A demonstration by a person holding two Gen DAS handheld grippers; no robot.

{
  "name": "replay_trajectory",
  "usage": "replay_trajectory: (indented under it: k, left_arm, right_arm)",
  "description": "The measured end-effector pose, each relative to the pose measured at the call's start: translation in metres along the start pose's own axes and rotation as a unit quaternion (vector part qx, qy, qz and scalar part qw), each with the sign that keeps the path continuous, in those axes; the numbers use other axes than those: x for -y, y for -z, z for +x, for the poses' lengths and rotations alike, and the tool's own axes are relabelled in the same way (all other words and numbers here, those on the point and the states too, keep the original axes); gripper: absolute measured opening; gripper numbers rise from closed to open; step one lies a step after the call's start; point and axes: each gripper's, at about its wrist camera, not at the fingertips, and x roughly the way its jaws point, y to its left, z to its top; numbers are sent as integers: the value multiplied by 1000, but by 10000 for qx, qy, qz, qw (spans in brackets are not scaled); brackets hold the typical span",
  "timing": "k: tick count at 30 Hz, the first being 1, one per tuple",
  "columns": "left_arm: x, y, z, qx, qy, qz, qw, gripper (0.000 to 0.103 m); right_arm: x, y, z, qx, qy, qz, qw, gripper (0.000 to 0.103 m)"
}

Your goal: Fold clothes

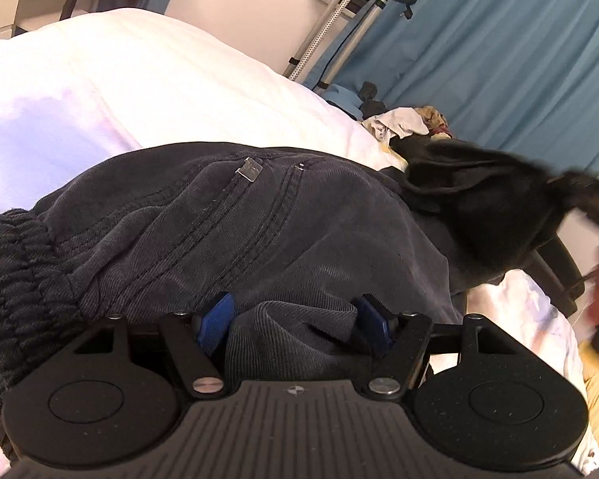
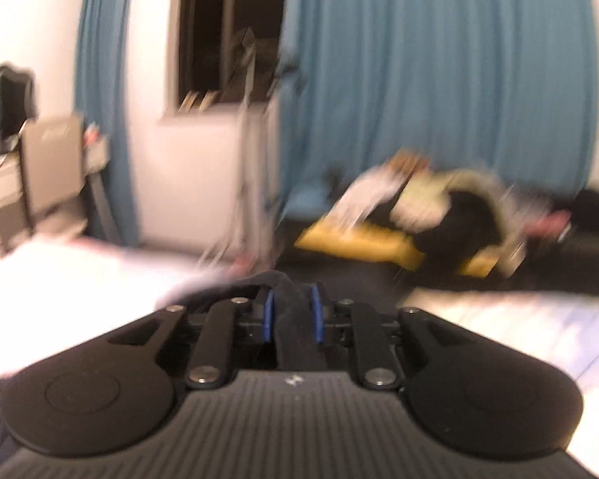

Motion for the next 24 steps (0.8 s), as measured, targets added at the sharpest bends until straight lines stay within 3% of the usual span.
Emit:
replay_trajectory:
  k: [4,8,13,17,21,24]
  left_arm:
    - [-4,0,-5,69,98,-144,9998,72]
    - [-7,1,-12,150,156,-181,9996,72]
    - [-11,1,-23,210,177,-229,9994,72]
    - [-10,3,-34,275,92,-146,9995,74]
    - [-9,3,-44,365,-30,-28,9993,75]
    - [-7,6,-46,334,-47,-2,9994,75]
  right_arm:
    - [57,-65,-43,746,691,-48,9948,17]
    - [120,-112,-83,1219,1300,6,9840,11]
    - [204,-135,-114,1184,2016,273,9719,10]
    - [277,-90,-99,555,2466,824,9640,7]
    - [333,6,-65,-255,2542,1637,9529,7]
    - [348,84,-29,-860,2468,2198,9399,7]
